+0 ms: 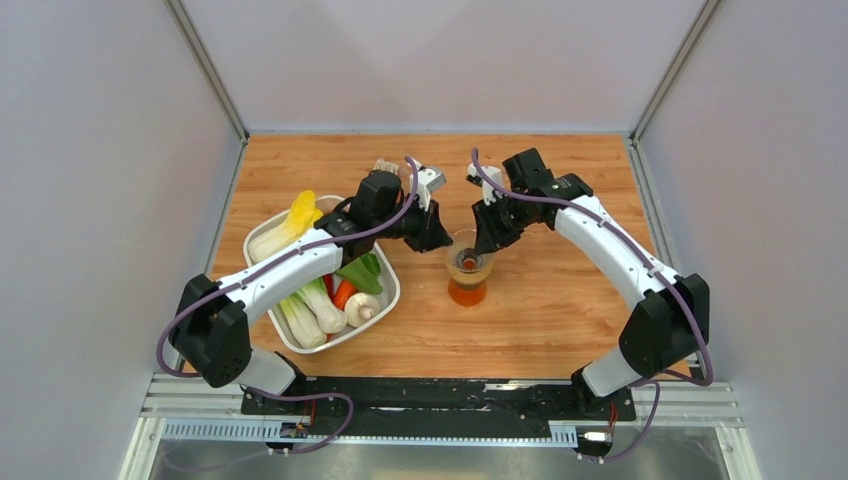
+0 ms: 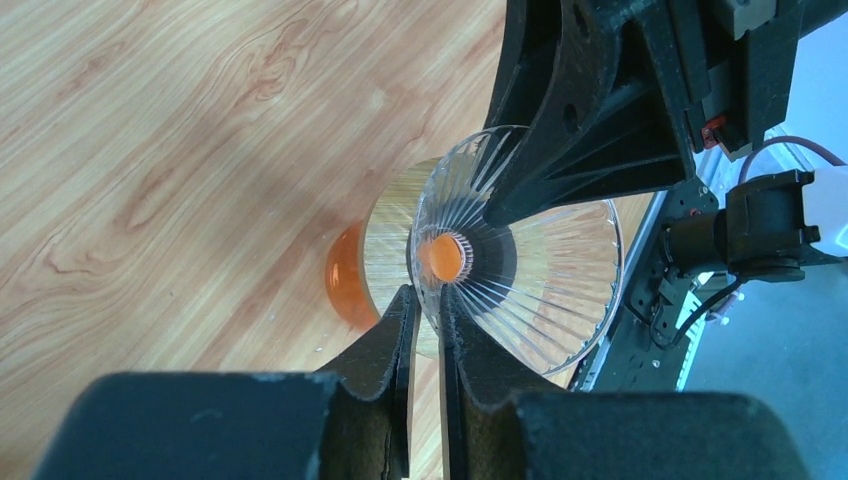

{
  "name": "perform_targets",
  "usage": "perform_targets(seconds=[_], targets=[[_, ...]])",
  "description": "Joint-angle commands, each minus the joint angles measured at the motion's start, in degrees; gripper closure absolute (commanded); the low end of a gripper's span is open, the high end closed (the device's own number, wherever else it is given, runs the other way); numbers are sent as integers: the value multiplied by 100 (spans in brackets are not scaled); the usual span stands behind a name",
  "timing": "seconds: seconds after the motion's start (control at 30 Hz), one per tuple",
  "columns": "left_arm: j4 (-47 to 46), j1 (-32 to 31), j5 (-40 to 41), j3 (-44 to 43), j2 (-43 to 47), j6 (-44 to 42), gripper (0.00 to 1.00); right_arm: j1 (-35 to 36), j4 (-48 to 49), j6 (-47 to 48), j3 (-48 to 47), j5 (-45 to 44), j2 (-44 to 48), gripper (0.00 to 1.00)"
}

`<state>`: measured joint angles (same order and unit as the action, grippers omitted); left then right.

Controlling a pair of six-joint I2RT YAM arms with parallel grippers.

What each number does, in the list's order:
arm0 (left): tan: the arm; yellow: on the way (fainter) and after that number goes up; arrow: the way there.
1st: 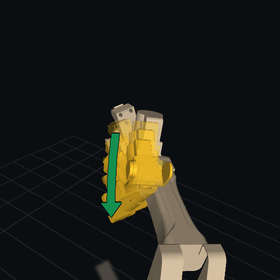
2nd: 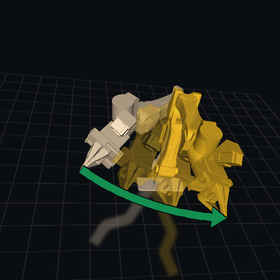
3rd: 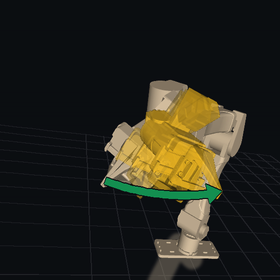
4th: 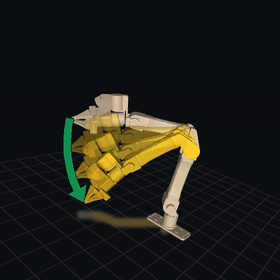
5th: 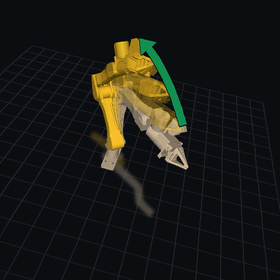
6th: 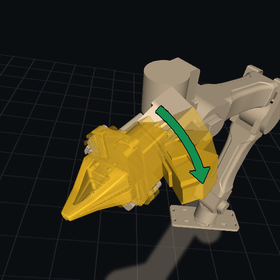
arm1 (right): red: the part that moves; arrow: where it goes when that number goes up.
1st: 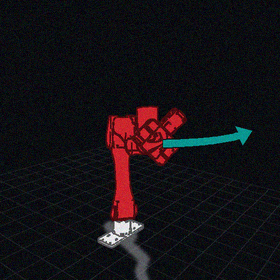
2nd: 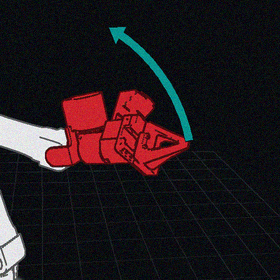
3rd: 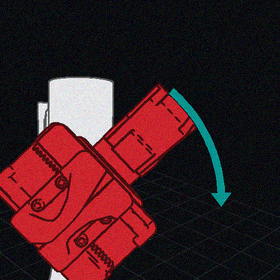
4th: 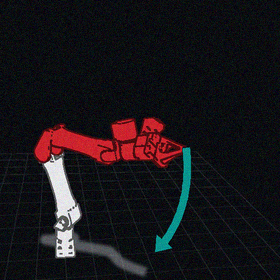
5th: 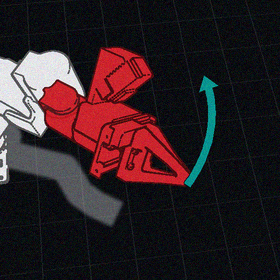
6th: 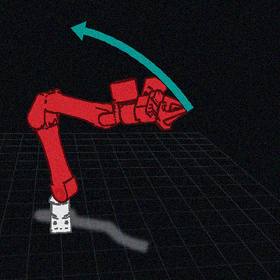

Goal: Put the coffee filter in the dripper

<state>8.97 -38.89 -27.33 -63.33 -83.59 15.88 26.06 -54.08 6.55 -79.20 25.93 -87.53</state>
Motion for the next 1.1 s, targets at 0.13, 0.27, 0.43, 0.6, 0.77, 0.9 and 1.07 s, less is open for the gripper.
perform_targets(seconds=[0.13,0.27,0.43,0.6,0.77,0.9,1.07], targets=[[814,-13,164,-38,-12,-219,84,-169,-255,-47,-276,124,-97,71],[799,-19,107,-109,23,-181,76,-197,-256,-66,-311,186,-93,67],[784,-52,42,-215,84,-163,67,-223,-262,-79,-296,298,-41,61],[793,-55,31,-276,80,-158,63,-246,-268,-79,-289,397,-2,52],[675,-56,-65,-293,143,-51,58,-296,-268,-75,-313,557,24,47],[583,-57,-150,-330,162,20,55,-335,-269,-75,-388,679,28,47],[346,-57,-324,-276,263,131,48,-378,-286,-83,-364,744,85,45]])
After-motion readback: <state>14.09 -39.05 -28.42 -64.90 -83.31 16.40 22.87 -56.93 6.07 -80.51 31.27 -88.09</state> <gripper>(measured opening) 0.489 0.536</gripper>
